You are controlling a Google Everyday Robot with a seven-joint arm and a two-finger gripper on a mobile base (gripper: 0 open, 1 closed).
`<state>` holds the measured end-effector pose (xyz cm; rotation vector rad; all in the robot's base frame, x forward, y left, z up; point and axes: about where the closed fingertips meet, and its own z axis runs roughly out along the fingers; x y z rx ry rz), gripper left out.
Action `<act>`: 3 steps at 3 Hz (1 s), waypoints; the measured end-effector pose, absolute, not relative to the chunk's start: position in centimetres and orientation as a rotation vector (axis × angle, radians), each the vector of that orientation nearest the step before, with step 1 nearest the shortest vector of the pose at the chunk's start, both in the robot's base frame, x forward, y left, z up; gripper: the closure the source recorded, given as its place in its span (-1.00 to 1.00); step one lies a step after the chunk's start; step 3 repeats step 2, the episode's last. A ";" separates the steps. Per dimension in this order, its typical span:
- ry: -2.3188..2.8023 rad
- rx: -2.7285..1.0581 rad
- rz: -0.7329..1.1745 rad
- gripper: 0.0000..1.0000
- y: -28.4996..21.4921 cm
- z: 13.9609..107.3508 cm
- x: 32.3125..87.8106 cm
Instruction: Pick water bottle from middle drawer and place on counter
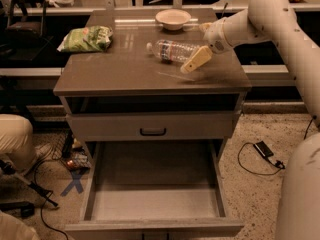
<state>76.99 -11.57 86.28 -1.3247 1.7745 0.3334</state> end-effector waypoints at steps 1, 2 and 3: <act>1.746 -1.320 0.303 -1.00 -12.1 87.4 76.2; 1.708 -1.244 0.229 -1.00 -14.3 90.6 73.6; 1.708 -1.244 0.229 -1.00 -14.3 90.6 73.6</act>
Offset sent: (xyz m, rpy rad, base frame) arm -0.0954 -0.0925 0.0504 0.0383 -0.2038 -0.2238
